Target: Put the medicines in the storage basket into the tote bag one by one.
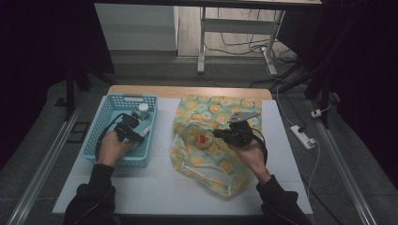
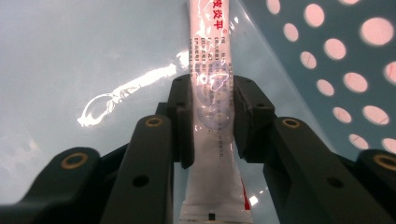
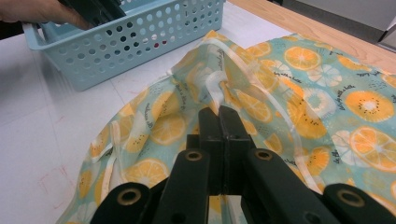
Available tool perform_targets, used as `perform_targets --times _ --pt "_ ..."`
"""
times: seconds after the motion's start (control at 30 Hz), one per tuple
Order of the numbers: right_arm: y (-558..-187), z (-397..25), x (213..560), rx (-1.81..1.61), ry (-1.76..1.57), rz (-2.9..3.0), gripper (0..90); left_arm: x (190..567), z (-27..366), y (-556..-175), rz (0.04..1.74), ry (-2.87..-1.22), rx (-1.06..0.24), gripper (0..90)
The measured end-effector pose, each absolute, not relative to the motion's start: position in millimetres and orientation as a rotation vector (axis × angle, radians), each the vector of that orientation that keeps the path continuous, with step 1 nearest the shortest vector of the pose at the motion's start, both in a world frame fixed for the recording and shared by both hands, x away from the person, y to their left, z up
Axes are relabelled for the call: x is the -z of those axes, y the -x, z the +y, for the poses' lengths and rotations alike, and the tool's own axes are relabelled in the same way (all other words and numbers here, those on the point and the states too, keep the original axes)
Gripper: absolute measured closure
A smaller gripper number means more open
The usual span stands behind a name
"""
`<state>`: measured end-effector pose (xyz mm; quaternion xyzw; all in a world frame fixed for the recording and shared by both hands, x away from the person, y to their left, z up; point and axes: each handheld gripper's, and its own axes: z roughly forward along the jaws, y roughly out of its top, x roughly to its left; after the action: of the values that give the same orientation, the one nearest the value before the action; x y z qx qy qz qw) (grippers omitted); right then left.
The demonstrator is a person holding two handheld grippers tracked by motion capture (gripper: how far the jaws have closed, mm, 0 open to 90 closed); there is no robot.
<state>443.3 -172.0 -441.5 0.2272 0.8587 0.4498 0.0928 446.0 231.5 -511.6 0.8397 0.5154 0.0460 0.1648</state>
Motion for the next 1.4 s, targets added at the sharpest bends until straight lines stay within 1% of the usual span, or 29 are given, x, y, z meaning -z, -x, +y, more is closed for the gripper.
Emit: perform_targets --times 0.13,0.23,0.77,0.97,1.4 --pt "-443 -171 441 -1.330 -0.669 2.547 89.5 510 233 -446 1.531 -2.361 -0.146 70.7" --pt "-443 -172 440 -1.336 -0.671 2.543 89.5 507 235 -446 1.538 -2.334 -0.159 70.8" --pt "-441 -172 433 -1.353 -0.663 2.528 89.6 488 249 -437 1.488 -2.204 -0.179 70.9" --pt "-438 -169 430 -1.359 -0.651 2.523 89.6 476 257 -431 1.463 -2.154 -0.198 70.9" --pt "-437 -166 429 -1.347 -0.647 2.531 89.6 453 253 -419 1.374 -2.129 -0.207 70.9"
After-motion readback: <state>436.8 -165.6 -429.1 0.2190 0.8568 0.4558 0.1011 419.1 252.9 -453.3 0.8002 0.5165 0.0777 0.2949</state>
